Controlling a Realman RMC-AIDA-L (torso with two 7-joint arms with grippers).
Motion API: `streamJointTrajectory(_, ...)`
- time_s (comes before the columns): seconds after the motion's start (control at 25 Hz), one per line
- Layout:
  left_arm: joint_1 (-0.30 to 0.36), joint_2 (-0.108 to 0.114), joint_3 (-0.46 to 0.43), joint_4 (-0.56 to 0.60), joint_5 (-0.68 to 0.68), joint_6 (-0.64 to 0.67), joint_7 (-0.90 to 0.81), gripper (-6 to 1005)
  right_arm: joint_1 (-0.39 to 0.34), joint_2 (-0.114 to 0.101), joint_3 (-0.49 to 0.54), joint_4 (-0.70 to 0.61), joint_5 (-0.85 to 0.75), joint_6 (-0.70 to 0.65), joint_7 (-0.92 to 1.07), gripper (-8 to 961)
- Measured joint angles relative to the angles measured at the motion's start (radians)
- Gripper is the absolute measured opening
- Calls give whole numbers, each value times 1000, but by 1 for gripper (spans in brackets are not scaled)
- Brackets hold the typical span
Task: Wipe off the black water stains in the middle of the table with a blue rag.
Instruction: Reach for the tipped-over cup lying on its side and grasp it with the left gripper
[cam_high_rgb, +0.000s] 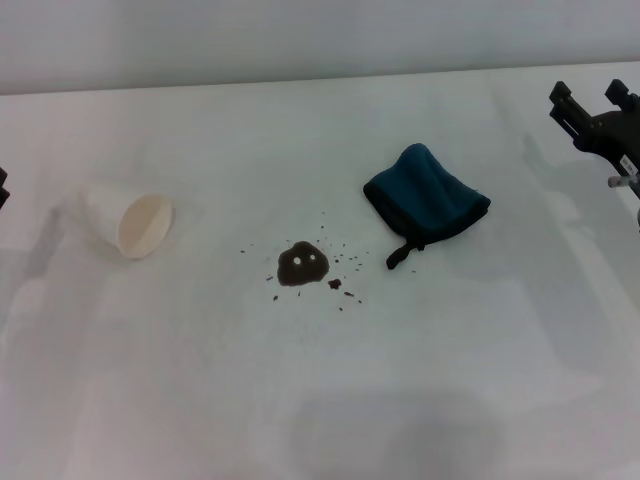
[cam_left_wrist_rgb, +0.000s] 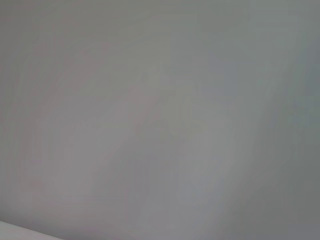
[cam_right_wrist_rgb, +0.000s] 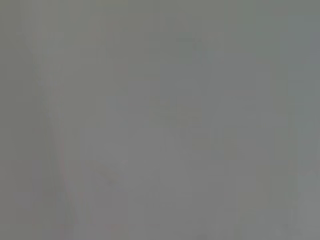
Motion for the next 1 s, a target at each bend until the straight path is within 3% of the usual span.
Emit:
streamJointTrajectory(0.56, -38, 2, -9, -18, -11, -16, 128, 878, 16, 1, 2, -47, 2, -58, 0, 843)
streamJointTrajectory(0.72, -33, -7, -11, -6, -75, -46, 162, 878, 30, 1, 2, -63, 2, -87, 0, 843)
streamJointTrajectory(1.0, -34, -11, -11, 82, -190, -139, 378, 877, 40, 0, 2, -70, 2, -117, 0, 842)
